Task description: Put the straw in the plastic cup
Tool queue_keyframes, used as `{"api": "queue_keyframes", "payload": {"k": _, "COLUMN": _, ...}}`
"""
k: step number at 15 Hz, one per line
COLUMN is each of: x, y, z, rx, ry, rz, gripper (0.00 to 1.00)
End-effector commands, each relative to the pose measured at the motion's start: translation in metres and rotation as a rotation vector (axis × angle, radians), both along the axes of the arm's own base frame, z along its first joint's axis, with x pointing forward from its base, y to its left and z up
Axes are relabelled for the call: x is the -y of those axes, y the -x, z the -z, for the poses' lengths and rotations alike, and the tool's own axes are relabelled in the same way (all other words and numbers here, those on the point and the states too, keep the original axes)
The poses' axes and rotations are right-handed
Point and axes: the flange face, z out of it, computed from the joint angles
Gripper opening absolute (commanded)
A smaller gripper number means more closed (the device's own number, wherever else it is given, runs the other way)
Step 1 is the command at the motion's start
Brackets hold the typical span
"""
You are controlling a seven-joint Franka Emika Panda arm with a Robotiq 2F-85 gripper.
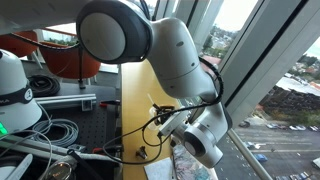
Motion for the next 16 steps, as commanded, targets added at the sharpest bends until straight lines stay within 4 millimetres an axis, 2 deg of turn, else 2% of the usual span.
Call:
{"api": "queue_keyframes", "payload": {"k": 1, "x": 0.002, "y": -0.008, "z": -0.001, "rx": -0.009, "ry": -0.026, "rz": -0.009, "gripper": 0.00}}
{"api": "queue_keyframes", "payload": {"k": 3, "x": 0.003, "y": -0.009, "z": 0.000, "rx": -0.012, "ry": -0.027, "rz": -0.005, "gripper": 0.00}}
{"api": "queue_keyframes", "payload": {"k": 4, "x": 0.003, "y": -0.010, "z": 0.000, "rx": -0.012, "ry": -0.025, "rz": -0.005, "gripper": 0.26}}
{"api": "queue_keyframes", "payload": {"k": 6, "x": 0.004, "y": -0.012, "z": 0.001, "rx": -0.014, "ry": -0.023, "rz": -0.003, "gripper": 0.34}}
{"api": "queue_keyframes", "payload": {"k": 12, "x": -0.003, "y": -0.019, "z": -0.010, "rx": 0.002, "ry": -0.035, "rz": -0.016, "gripper": 0.77}}
{"api": "queue_keyframes", "payload": {"k": 15, "x": -0.016, "y": -0.019, "z": -0.029, "rx": 0.030, "ry": -0.033, "rz": -0.061, "gripper": 0.99}}
{"api": "queue_keyframes", "payload": {"k": 16, "x": -0.023, "y": -0.020, "z": -0.041, "rx": 0.053, "ry": -0.027, "rz": -0.087, "gripper": 1.00}}
